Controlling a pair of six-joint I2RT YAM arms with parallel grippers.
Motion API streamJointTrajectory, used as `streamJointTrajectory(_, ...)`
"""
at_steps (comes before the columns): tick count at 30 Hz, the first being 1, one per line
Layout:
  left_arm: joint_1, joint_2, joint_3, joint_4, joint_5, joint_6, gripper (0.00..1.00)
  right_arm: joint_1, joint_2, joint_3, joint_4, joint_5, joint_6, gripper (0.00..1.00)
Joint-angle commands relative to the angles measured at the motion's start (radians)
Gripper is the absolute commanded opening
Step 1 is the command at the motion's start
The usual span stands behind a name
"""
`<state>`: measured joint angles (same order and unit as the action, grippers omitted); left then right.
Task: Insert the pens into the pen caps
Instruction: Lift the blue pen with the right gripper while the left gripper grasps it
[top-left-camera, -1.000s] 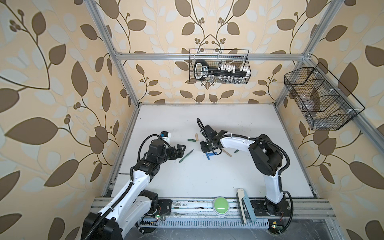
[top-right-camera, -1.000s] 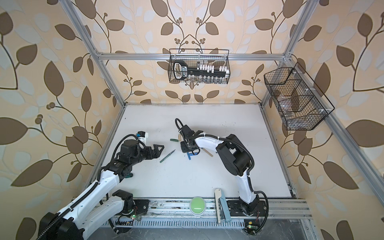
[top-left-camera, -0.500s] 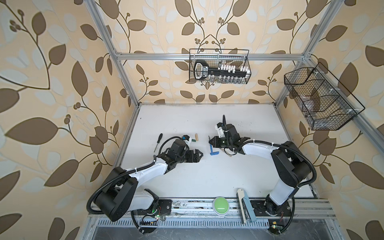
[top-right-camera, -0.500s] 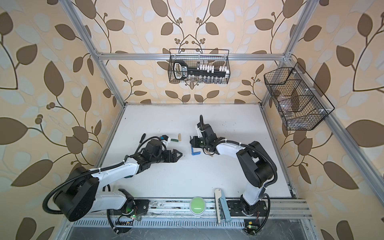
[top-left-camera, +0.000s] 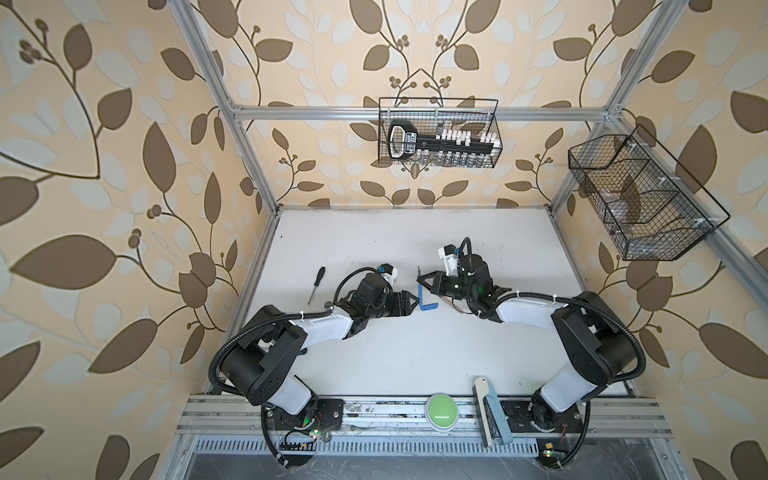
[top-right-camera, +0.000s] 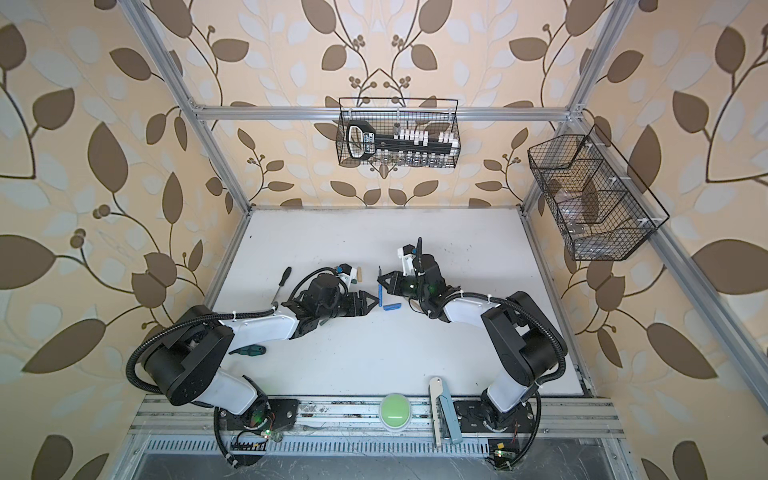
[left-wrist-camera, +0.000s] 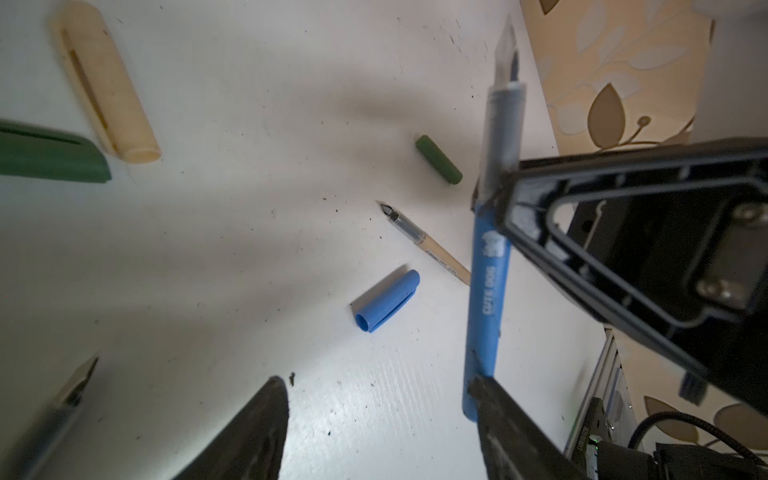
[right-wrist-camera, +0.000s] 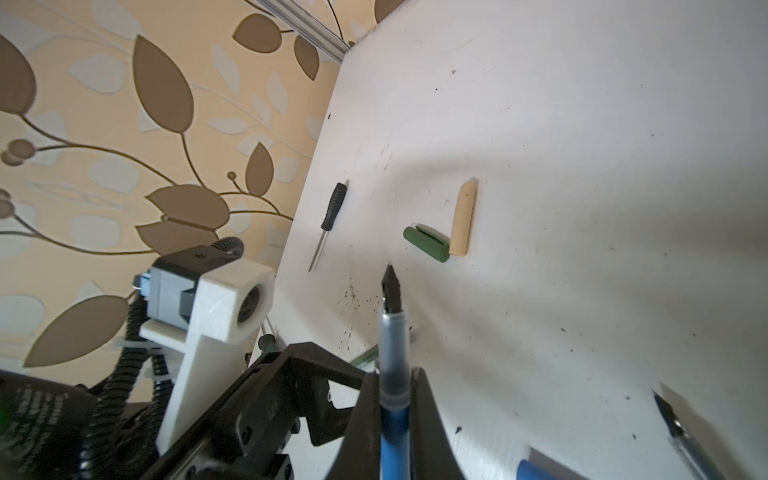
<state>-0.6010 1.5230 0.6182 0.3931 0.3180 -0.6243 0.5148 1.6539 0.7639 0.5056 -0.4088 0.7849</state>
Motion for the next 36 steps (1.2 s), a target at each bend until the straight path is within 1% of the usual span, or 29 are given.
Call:
streamJointTrajectory(1, 0.001, 0.012, 0.045, 0.092, 0.042, -0.025, 0.72, 0.007, -0.020, -0.013, 0.057, -0.030, 0.033, 0.10)
streamJointTrajectory(6, 0.001, 0.028, 0.058, 0.107, 0.060, -0.031, 0.72, 0.015, -0.016, -0.009, 0.056, -0.035, 0.036, 0.10)
streamJointTrajectory(9, 0.001, 0.023, 0.061, 0.122, 0.079, -0.034, 0.69, 0.020, -0.014, -0.011, 0.057, -0.030, 0.042, 0.10)
streamJointTrajectory(12, 0.001, 0.010, 0.057, 0.116, 0.084, -0.035, 0.68, 0.022, -0.014, -0.010, 0.056, -0.024, 0.042, 0.10)
streamJointTrajectory(20, 0.002, -0.076, 0.023, 0.008, -0.005, 0.012, 0.68, 0.014, -0.029, 0.003, 0.001, -0.009, 0.016, 0.10)
streamJointTrajectory(22, 0.003, -0.123, 0.022, -0.019, -0.023, 0.025, 0.68, 0.014, -0.037, 0.007, -0.017, -0.003, 0.007, 0.10)
streamJointTrajectory(25, 0.002, -0.138, 0.017, -0.017, -0.033, 0.028, 0.70, 0.017, -0.047, 0.005, -0.026, 0.008, 0.001, 0.10)
streamJointTrajectory(28, 0.003, -0.111, 0.034, 0.005, 0.006, 0.022, 0.71, 0.024, -0.052, 0.000, -0.013, 0.014, 0.004, 0.10)
streamJointTrajectory(30, 0.002, -0.060, 0.049, 0.034, 0.046, 0.005, 0.70, 0.032, -0.054, -0.006, 0.011, 0.019, 0.013, 0.10)
streamJointTrajectory(33, 0.001, -0.003, 0.061, 0.089, 0.095, -0.026, 0.68, 0.036, -0.055, -0.015, 0.049, 0.021, 0.031, 0.10)
streamJointTrajectory(36, 0.001, 0.023, 0.059, 0.127, 0.117, -0.047, 0.65, 0.039, -0.059, -0.023, 0.067, 0.028, 0.040, 0.10)
